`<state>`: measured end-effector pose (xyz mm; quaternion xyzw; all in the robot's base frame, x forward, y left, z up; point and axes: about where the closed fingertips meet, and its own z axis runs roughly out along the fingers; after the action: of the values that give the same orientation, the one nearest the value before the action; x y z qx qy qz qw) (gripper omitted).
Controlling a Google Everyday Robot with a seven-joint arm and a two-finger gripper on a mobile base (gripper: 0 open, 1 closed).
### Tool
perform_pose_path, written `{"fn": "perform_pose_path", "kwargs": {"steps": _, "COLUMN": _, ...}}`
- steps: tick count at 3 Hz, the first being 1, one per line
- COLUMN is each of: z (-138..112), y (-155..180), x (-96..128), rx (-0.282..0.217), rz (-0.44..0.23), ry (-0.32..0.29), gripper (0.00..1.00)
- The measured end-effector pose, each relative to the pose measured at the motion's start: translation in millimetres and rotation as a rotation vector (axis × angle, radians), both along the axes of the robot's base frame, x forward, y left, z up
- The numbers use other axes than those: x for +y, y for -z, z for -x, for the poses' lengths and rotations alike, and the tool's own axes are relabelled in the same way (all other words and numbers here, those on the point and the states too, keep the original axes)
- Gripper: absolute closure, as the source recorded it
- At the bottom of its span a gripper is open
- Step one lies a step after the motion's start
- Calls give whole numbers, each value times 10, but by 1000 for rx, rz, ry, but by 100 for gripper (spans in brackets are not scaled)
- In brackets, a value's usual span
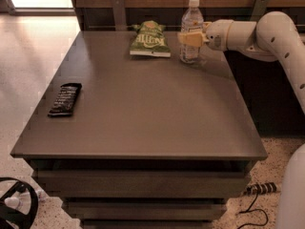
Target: Move blue plastic bottle near rxbar chocolate
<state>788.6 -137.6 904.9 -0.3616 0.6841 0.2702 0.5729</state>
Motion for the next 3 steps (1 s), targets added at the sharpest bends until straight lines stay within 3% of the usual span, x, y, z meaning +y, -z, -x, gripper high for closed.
{"fn": "perform_pose_path", "kwargs": {"steps": 1, "z": 375, "y": -224, "x": 208, "rx": -47, "rz": 22, "ry": -16, "gripper": 100}}
{"fn": "perform_pose_path", "kwargs": {"steps": 3, "z": 1242, "y": -261, "x": 1069, "rx": -88, "rz": 20, "ry": -140, "gripper": 100}}
